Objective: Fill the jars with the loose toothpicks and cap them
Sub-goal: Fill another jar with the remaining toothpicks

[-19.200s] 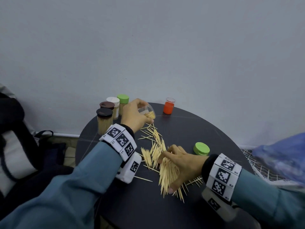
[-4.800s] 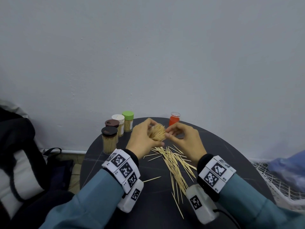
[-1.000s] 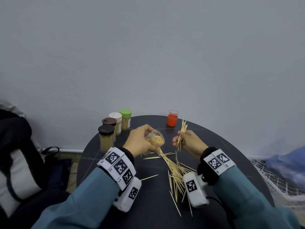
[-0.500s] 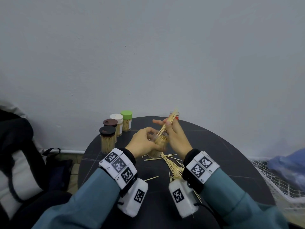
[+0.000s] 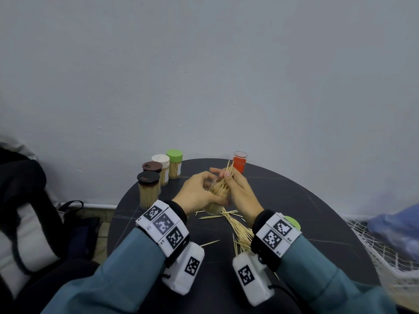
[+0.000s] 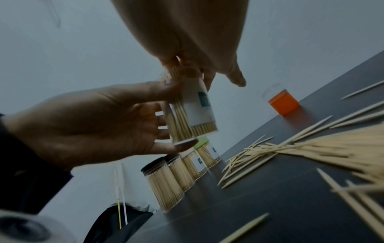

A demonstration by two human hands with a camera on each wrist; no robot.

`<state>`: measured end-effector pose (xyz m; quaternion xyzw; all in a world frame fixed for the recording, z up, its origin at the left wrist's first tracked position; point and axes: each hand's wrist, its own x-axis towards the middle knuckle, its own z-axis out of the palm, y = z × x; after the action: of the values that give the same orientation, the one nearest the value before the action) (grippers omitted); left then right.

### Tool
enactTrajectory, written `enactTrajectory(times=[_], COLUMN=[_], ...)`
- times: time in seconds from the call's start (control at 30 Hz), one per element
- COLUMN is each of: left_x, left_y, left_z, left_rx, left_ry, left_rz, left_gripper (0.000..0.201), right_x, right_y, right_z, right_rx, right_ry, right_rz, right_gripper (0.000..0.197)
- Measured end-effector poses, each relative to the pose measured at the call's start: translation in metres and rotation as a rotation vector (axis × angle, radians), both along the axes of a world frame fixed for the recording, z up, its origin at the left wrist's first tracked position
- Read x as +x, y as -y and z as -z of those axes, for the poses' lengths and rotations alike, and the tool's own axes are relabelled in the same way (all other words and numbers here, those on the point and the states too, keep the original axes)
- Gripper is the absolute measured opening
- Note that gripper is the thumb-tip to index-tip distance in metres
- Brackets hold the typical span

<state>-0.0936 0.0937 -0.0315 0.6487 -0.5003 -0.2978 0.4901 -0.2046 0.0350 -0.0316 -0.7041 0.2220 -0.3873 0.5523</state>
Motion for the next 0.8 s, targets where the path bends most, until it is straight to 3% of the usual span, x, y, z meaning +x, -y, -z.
enactTrajectory(times=[0.23, 0.43, 0.57, 0.8], left_x=[0.0, -0.002, 0.0, 0.002], left_y=[-0.001, -0.003, -0.003, -0.002], left_z=[-0.001, -0.002, -0.003, -0.002], left_rx=[0.015, 0.021, 0.026, 0.03], left_ry=[-0.014, -0.025, -0.035, -0.043], left_rz=[0.03, 0.046, 0.035, 0.008], left_gripper=[0.057, 0.057, 0.055, 0.061], right_x=[-0.004, -0.005, -0.007, -0.01], right_y=[0.005, 0.005, 0.005, 0.006], right_z=[-0.008, -0.003, 0.004, -0.005], right_rx=[-0.071, -0.088, -0.178, -0.156], right_ry=[0.01, 0.05, -0.047, -0.092], right_rz=[0.029, 0.017, 0.047, 0.074], right_gripper=[0.021, 0.028, 0.03, 0.035])
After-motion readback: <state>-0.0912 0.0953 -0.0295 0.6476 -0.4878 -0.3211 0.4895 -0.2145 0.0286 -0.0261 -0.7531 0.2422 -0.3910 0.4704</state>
